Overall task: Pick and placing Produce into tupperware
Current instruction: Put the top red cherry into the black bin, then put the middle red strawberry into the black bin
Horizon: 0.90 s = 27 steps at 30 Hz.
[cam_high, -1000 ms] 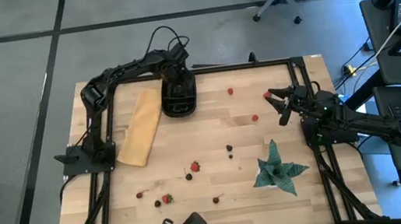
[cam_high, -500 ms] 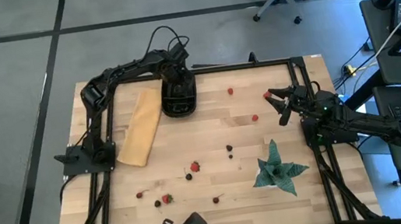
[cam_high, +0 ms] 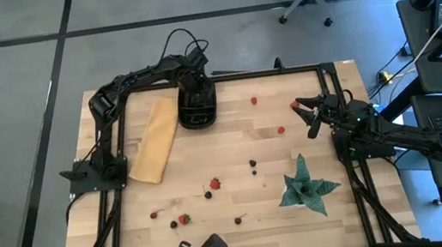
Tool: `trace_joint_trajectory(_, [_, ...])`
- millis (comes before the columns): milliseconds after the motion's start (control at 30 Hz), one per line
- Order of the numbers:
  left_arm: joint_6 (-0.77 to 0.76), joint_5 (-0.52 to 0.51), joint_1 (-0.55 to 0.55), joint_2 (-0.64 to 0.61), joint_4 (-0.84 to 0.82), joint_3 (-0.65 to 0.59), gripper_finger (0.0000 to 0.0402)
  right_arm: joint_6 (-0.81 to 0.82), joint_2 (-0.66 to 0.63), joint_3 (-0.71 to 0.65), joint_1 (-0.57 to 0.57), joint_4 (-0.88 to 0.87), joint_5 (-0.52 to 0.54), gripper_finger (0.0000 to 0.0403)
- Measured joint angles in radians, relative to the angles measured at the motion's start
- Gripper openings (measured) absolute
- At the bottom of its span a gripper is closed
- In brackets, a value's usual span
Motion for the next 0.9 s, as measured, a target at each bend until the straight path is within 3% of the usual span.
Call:
trace_joint_trajectory(167, [-0.023, 0.0, 0.0, 0.0, 0.0, 0.0, 0.0183, 0.0, 0.0, 0.0, 0.0, 0.0, 0.0, 0.0188])
trace_joint_trajectory(300, [-0.023, 0.0, 0.0, -0.001, 0.0, 0.0, 0.0208, 0.0, 0.0, 0.0, 0.0, 0.0, 0.0, 0.0188])
trace_joint_trajectory(633, [0.025, -0.005, -0.023, -0.119, -0.009, -0.001, 0.0212, 0.0, 0.0, 0.0, 0.0, 0.0, 0.0, 0.0188])
trace_joint_trajectory(900, [0.108, -0.016, -0.146, -0.314, -0.011, -0.001, 0.0212, 0.0, 0.0, 0.0, 0.0, 0.0, 0.0, 0.0188])
